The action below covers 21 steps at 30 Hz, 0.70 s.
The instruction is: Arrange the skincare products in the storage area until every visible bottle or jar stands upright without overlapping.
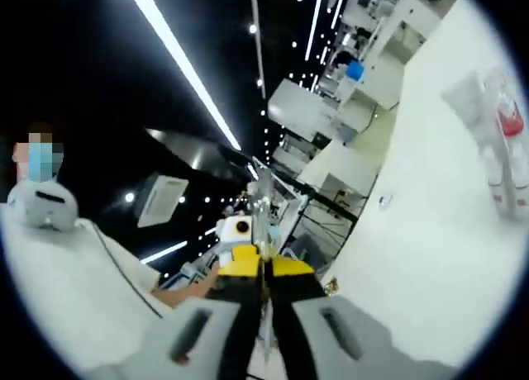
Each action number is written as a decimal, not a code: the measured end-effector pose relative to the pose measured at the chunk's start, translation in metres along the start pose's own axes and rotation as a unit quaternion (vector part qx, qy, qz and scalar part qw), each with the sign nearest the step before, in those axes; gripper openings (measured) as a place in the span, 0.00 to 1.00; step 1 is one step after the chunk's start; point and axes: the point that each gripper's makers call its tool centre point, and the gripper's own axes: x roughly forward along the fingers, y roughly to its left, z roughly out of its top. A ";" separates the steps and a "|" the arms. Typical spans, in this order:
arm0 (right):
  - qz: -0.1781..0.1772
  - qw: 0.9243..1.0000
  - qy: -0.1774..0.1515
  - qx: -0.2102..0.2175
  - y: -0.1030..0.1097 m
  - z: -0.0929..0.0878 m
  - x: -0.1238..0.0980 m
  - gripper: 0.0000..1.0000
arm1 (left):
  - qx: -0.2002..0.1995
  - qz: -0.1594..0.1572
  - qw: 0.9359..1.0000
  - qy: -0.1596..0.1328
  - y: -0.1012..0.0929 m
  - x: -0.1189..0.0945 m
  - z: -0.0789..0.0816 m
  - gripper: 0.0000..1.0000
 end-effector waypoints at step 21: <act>-0.006 1.000 -0.004 -0.020 -0.002 -0.006 0.008 0.00 | -0.036 -0.024 0.999 0.007 0.006 0.020 -0.001 0.06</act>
